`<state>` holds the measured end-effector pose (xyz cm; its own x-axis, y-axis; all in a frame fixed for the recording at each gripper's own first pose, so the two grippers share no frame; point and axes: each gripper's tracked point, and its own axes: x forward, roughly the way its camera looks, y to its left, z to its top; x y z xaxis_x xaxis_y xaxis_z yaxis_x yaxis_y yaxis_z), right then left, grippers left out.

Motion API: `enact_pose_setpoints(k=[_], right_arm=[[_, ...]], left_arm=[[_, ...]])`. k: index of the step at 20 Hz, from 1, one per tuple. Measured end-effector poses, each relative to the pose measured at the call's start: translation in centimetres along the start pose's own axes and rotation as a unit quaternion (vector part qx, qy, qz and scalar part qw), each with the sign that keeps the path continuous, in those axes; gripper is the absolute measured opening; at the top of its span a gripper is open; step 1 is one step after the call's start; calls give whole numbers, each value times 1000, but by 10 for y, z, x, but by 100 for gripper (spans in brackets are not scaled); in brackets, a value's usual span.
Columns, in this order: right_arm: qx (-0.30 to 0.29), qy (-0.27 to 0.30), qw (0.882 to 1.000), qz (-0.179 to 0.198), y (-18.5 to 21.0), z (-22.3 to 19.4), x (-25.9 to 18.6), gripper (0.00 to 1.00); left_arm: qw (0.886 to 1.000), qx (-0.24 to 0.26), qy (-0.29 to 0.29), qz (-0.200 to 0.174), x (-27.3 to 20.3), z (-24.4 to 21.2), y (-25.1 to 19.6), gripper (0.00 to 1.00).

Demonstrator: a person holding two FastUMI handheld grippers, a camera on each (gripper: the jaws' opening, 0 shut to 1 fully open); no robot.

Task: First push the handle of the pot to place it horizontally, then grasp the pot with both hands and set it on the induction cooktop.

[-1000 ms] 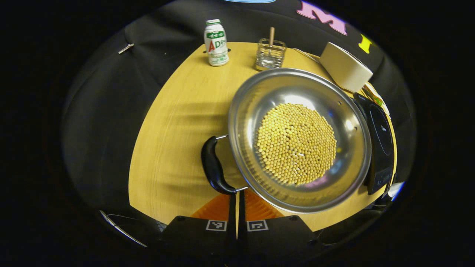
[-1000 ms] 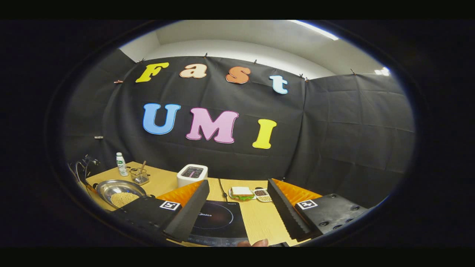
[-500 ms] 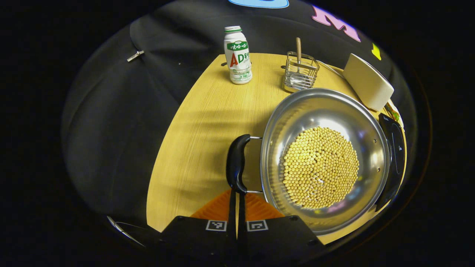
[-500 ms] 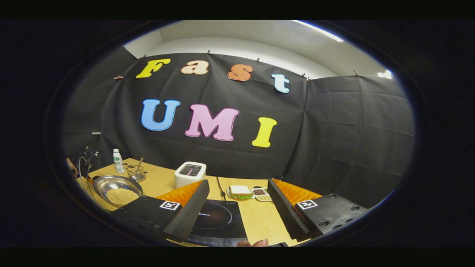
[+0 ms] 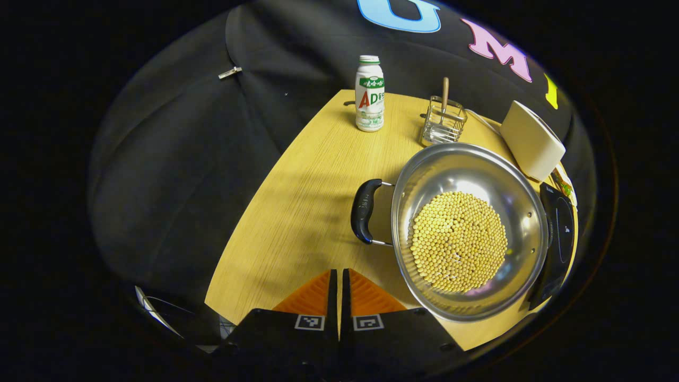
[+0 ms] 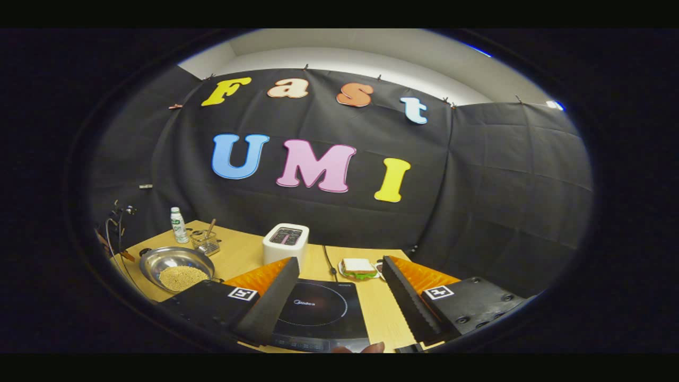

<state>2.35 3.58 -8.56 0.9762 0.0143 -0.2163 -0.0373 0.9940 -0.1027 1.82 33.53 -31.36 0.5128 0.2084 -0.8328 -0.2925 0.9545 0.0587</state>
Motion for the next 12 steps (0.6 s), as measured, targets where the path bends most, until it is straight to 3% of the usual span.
enact_pose_setpoints(k=[4,5,8,11,12], right_arm=[[12,20,998,65,54,-7,14,98],[21,30,996,83,71,-11,18,98],[45,77,987,131,122,-36,29,98],[77,133,975,160,166,-63,42,98],[86,150,971,164,178,-72,47,98]], left_arm=[[992,51,-117,-23,-31,40,-11,6],[988,59,-138,-30,-38,49,-15,11],[981,47,-173,-69,-47,63,-31,70],[982,50,-160,-85,-32,64,-36,99],[983,58,-155,-84,-26,65,-36,96]])
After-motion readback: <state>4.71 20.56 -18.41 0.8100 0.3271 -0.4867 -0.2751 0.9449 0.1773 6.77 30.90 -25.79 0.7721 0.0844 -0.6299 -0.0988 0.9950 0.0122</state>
